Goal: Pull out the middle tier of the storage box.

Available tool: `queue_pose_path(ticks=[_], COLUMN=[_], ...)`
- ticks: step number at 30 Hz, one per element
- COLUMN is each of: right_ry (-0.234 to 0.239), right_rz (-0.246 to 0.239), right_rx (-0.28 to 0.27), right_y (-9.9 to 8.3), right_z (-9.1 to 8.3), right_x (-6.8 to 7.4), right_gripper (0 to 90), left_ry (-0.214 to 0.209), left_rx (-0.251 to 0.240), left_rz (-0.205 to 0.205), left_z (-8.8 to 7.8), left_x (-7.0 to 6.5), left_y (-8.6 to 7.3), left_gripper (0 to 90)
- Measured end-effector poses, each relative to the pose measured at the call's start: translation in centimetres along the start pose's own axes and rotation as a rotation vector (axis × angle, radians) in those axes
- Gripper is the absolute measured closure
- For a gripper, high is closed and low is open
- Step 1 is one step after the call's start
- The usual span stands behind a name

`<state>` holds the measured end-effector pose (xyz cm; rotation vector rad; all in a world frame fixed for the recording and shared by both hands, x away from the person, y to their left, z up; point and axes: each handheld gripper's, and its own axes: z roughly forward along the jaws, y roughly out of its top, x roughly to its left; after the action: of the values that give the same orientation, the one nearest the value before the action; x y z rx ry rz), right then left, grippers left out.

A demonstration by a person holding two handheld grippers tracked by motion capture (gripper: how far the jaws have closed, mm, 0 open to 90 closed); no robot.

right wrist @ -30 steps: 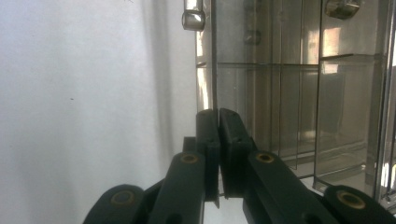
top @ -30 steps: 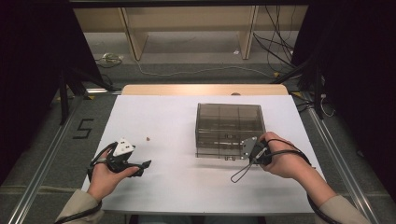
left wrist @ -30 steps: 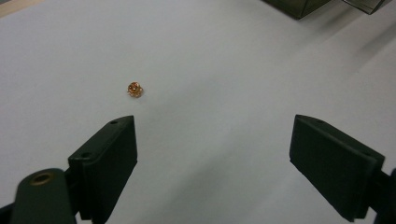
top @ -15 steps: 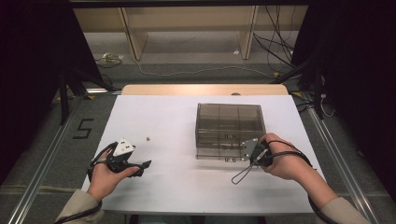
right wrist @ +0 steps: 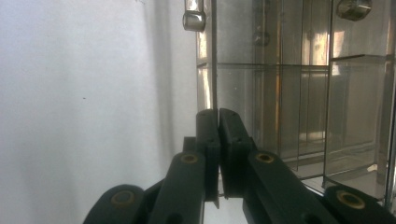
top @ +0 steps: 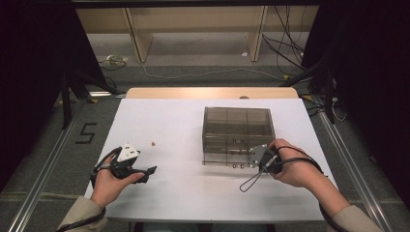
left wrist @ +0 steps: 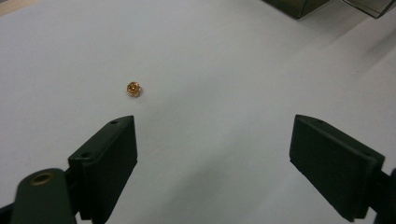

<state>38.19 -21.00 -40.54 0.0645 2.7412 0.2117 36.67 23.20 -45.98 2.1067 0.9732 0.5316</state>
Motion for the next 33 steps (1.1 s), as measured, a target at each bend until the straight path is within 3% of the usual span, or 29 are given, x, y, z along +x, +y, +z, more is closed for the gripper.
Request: queue_pose_path(ticks=[33], right_ry=[0.014], right_rz=[0.015], right_rx=[-0.001], right_y=[-0.15], right_z=[-0.15], right_x=[0.39], right_gripper=[88.2], left_ry=[-0.001], left_rx=[0.000], left_rz=[0.002], left_z=[-0.01], left_x=[-0.01], left_y=[0.02], left_gripper=[15.5])
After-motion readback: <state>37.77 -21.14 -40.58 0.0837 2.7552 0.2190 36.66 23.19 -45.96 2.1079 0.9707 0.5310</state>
